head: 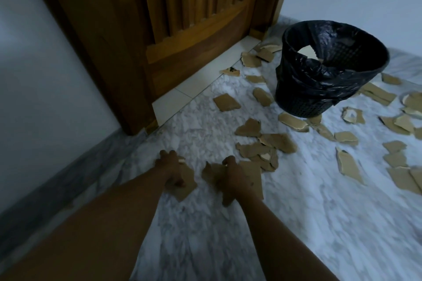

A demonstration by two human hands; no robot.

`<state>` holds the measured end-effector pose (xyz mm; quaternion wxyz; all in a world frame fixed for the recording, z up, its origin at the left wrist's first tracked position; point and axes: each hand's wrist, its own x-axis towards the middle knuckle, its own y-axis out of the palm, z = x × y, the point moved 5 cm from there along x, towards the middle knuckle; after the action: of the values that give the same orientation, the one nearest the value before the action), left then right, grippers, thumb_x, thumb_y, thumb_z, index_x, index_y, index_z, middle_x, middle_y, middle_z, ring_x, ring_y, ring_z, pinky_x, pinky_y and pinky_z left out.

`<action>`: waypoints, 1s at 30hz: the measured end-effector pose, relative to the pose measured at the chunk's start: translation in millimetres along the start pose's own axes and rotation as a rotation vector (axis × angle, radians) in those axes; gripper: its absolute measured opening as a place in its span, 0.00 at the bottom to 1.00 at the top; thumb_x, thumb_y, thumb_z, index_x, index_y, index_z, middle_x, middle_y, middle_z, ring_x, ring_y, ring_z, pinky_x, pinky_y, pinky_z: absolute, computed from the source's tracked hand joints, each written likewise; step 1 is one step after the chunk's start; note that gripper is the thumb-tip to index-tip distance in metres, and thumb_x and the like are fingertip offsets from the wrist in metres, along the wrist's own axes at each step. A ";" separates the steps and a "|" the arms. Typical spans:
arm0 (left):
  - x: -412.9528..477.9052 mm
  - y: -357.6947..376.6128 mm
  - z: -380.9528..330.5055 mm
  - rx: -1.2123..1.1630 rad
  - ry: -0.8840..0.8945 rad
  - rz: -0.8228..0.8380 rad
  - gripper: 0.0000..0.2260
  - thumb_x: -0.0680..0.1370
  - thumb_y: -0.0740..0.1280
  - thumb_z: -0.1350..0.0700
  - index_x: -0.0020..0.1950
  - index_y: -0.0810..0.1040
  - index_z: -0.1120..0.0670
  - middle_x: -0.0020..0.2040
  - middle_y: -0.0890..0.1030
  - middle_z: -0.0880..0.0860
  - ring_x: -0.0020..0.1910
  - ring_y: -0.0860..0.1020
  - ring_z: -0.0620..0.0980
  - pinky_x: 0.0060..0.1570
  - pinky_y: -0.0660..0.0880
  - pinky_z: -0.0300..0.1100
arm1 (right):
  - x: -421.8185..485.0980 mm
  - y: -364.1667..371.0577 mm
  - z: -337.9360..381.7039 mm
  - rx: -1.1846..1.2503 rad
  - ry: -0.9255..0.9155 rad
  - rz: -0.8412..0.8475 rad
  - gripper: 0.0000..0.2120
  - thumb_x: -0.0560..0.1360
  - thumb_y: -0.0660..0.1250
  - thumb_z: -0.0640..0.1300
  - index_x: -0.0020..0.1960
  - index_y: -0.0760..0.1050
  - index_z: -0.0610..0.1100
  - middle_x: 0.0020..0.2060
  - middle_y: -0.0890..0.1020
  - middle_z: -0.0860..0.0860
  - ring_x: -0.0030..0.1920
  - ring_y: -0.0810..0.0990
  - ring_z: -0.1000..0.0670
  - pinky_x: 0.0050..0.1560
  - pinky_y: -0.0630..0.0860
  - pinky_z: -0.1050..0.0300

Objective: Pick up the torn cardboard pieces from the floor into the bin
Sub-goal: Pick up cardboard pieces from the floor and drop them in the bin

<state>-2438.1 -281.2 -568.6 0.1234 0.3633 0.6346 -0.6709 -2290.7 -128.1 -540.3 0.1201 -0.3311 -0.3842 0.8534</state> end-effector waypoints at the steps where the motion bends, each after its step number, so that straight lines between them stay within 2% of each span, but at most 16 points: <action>1: 2.5 2.1 0.2 -0.045 -0.017 -0.002 0.57 0.68 0.80 0.47 0.80 0.39 0.55 0.78 0.48 0.64 0.75 0.59 0.65 0.71 0.66 0.53 | 3.2 -12.2 -6.2 0.017 0.020 -0.070 0.28 0.69 0.78 0.45 0.63 0.69 0.46 0.53 0.80 0.44 0.53 0.81 0.43 0.50 0.80 0.44; 2: 4.0 3.0 -0.3 -0.076 -0.033 0.004 0.59 0.69 0.79 0.49 0.79 0.34 0.56 0.78 0.48 0.65 0.75 0.59 0.64 0.71 0.65 0.54 | 6.2 -23.8 -14.5 0.025 0.070 -0.115 0.25 0.68 0.79 0.49 0.60 0.74 0.44 0.51 0.81 0.43 0.51 0.81 0.45 0.53 0.80 0.45; 4: 6.2 2.5 -4.3 -0.120 -0.050 0.006 0.61 0.68 0.80 0.52 0.78 0.31 0.55 0.78 0.55 0.66 0.73 0.64 0.64 0.70 0.67 0.56 | 10.0 -34.8 -34.1 0.058 0.194 -0.081 0.22 0.70 0.77 0.52 0.56 0.77 0.40 0.53 0.80 0.42 0.52 0.79 0.46 0.59 0.78 0.46; 7: 9.0 -1.4 -15.8 -0.110 -0.008 0.015 0.60 0.67 0.80 0.50 0.79 0.34 0.57 0.78 0.56 0.63 0.74 0.63 0.63 0.69 0.68 0.55 | 5.4 -34.9 -66.5 0.155 0.428 -0.113 0.21 0.75 0.72 0.51 0.63 0.73 0.43 0.70 0.68 0.43 0.68 0.67 0.40 0.69 0.67 0.40; 9: 9.7 -4.8 -26.8 -0.101 0.035 0.006 0.57 0.69 0.78 0.47 0.80 0.39 0.57 0.78 0.57 0.60 0.75 0.61 0.61 0.70 0.67 0.53 | -1.4 -25.5 -72.6 0.168 0.472 -0.129 0.23 0.74 0.71 0.51 0.67 0.71 0.48 0.73 0.60 0.45 0.70 0.62 0.38 0.69 0.63 0.36; 11: 10.3 -7.9 -45.3 -0.167 0.091 -0.030 0.49 0.72 0.75 0.47 0.80 0.45 0.57 0.78 0.58 0.59 0.75 0.62 0.59 0.71 0.66 0.50 | -2.4 -12.6 -69.3 0.178 0.421 -0.101 0.31 0.70 0.75 0.50 0.70 0.68 0.50 0.72 0.62 0.44 0.69 0.64 0.38 0.66 0.68 0.36; 14: 9.3 -18.6 -78.6 -0.340 0.150 -0.098 0.41 0.73 0.73 0.49 0.79 0.55 0.58 0.75 0.64 0.60 0.73 0.66 0.58 0.70 0.67 0.47 | -1.1 -5.0 -61.6 0.325 0.312 -0.129 0.34 0.73 0.72 0.43 0.74 0.61 0.45 0.67 0.73 0.43 0.65 0.74 0.40 0.61 0.76 0.43; 17: 16.1 -29.4 -113.4 -0.449 0.225 -0.174 0.48 0.59 0.73 0.36 0.75 0.65 0.52 0.71 0.73 0.55 0.67 0.74 0.54 0.66 0.73 0.47 | 0.2 -12.1 -69.1 0.397 0.249 -0.159 0.40 0.71 0.75 0.41 0.75 0.54 0.46 0.60 0.78 0.44 0.58 0.80 0.42 0.57 0.79 0.45; 19: 15.3 -32.5 -139.0 -0.433 0.287 -0.189 0.49 0.59 0.72 0.33 0.75 0.65 0.53 0.71 0.73 0.55 0.67 0.73 0.56 0.67 0.72 0.48 | -3.0 -26.9 -87.5 0.430 0.287 -0.213 0.47 0.69 0.77 0.42 0.77 0.50 0.46 0.57 0.79 0.46 0.56 0.81 0.40 0.54 0.79 0.47; 20: 10.3 -33.0 -153.2 -0.394 0.316 -0.171 0.47 0.64 0.74 0.35 0.75 0.63 0.56 0.71 0.71 0.56 0.69 0.70 0.58 0.68 0.69 0.50 | -4.2 -34.8 -103.4 0.439 0.335 -0.253 0.45 0.68 0.77 0.44 0.76 0.52 0.48 0.55 0.79 0.45 0.55 0.81 0.40 0.53 0.80 0.45; 22: 1.9 -32.0 -183.2 -0.270 0.376 -0.151 0.44 0.69 0.74 0.37 0.76 0.61 0.59 0.72 0.67 0.59 0.71 0.66 0.61 0.69 0.66 0.53 | -11.8 -52.7 -133.5 0.447 0.409 -0.315 0.33 0.68 0.76 0.46 0.68 0.62 0.50 0.52 0.80 0.46 0.50 0.82 0.42 0.50 0.82 0.42; 24: -1.1 -25.3 -209.6 -0.174 0.432 -0.108 0.44 0.70 0.74 0.38 0.76 0.60 0.59 0.74 0.64 0.60 0.72 0.63 0.63 0.69 0.66 0.56 | -19.4 -63.6 -160.0 0.494 0.445 -0.350 0.25 0.72 0.74 0.46 0.62 0.64 0.51 0.50 0.80 0.47 0.44 0.82 0.46 0.39 0.82 0.48; 25: -1.3 -19.7 -219.2 -0.128 0.449 -0.074 0.44 0.71 0.74 0.40 0.77 0.58 0.59 0.75 0.61 0.60 0.73 0.61 0.63 0.69 0.66 0.57 | -22.7 -67.7 -169.1 0.516 0.442 -0.367 0.24 0.73 0.74 0.46 0.63 0.65 0.50 0.51 0.79 0.46 0.42 0.81 0.48 0.34 0.78 0.54; 26: -0.1 -13.3 -228.1 -0.079 0.471 -0.045 0.44 0.71 0.74 0.42 0.77 0.56 0.59 0.76 0.59 0.60 0.74 0.60 0.63 0.69 0.66 0.58 | -22.6 -69.0 -178.6 0.523 0.437 -0.385 0.25 0.74 0.73 0.47 0.66 0.66 0.49 0.54 0.79 0.45 0.43 0.79 0.49 0.34 0.75 0.57; 28: 1.9 -3.2 -237.9 -0.050 0.486 -0.013 0.45 0.71 0.75 0.45 0.77 0.54 0.60 0.76 0.59 0.60 0.73 0.61 0.63 0.68 0.67 0.57 | -20.3 -69.0 -186.0 0.513 0.412 -0.407 0.28 0.75 0.73 0.47 0.70 0.66 0.45 0.59 0.78 0.44 0.50 0.78 0.46 0.44 0.76 0.55; 30: 4.2 1.4 -243.6 -0.014 0.509 -0.022 0.44 0.71 0.76 0.45 0.77 0.55 0.60 0.75 0.61 0.58 0.73 0.62 0.62 0.67 0.69 0.57 | -14.7 -69.3 -186.9 0.505 0.399 -0.400 0.29 0.74 0.75 0.47 0.69 0.67 0.45 0.59 0.78 0.44 0.55 0.79 0.43 0.51 0.76 0.48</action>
<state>-2359.5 -50.9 -555.4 -0.0452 0.5127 0.6537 -0.5548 -2160.2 19.7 -573.2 0.4346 -0.3691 -0.1880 0.7997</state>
